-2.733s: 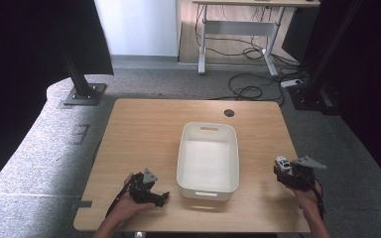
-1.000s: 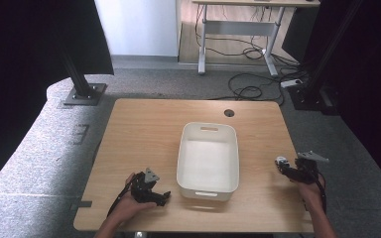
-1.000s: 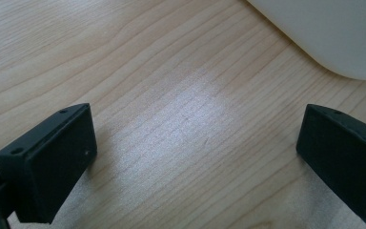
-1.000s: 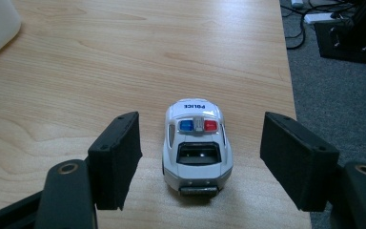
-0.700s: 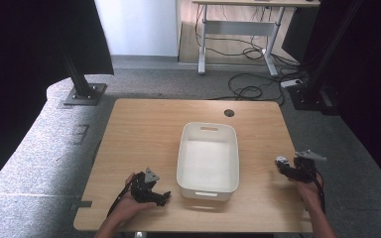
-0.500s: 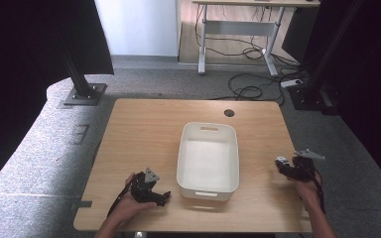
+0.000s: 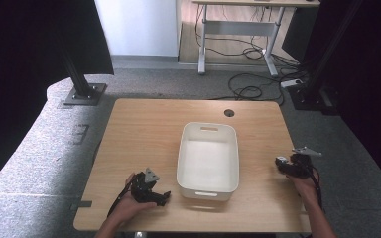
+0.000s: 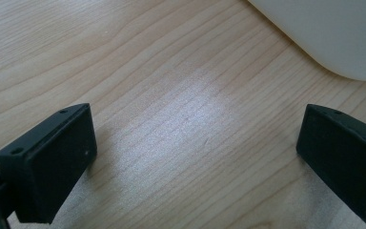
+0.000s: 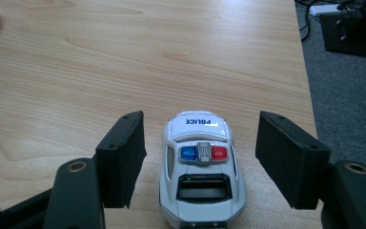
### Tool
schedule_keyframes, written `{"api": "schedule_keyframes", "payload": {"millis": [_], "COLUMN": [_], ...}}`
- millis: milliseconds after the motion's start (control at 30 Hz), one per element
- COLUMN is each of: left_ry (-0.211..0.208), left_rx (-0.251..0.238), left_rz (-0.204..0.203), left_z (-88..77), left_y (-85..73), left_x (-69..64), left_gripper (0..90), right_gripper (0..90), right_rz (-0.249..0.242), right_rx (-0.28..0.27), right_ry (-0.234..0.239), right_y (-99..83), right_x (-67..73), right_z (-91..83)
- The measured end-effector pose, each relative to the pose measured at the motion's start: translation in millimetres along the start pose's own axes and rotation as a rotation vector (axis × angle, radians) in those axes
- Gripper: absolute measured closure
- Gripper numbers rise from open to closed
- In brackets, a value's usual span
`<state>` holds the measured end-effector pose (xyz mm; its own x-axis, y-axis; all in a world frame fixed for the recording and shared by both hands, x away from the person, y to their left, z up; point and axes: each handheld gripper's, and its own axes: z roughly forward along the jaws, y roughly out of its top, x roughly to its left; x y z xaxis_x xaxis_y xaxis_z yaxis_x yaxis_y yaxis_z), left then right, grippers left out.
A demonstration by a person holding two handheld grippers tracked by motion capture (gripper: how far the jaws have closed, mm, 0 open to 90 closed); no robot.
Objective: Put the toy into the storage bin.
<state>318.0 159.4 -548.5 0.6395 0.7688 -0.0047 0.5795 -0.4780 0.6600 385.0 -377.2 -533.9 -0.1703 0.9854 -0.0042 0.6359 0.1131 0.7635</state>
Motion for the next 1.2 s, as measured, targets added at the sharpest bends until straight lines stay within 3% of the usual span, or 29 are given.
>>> {"api": "schedule_keyframes", "payload": {"millis": [300,700,767,1200], "left_ry": [-0.002,-0.003,-0.003,-0.003], "left_rx": [0.001,0.001,0.001,0.001], "left_rz": [0.004,0.004,0.004,0.004], "left_z": [0.4,0.5,0.5,0.5], "left_y": [0.6,0.7,0.7,0.7], "left_x": [0.3,0.3,0.3,0.3], "left_gripper": [0.0,0.0,0.0,0.0], "right_gripper": [36.2,45.8,49.4,50.2], "right_rz": [0.004,0.016,0.020,0.045], "right_rx": [0.021,0.068,0.067,0.058], "right_ry": [-0.008,0.013,0.020,0.016], "right_y": [-2.0,-5.2,-6.4,-5.4], "right_x": [-3.9,-3.3,-3.2,-5.4], "right_z": [7.8,12.6,12.7,8.0]}}
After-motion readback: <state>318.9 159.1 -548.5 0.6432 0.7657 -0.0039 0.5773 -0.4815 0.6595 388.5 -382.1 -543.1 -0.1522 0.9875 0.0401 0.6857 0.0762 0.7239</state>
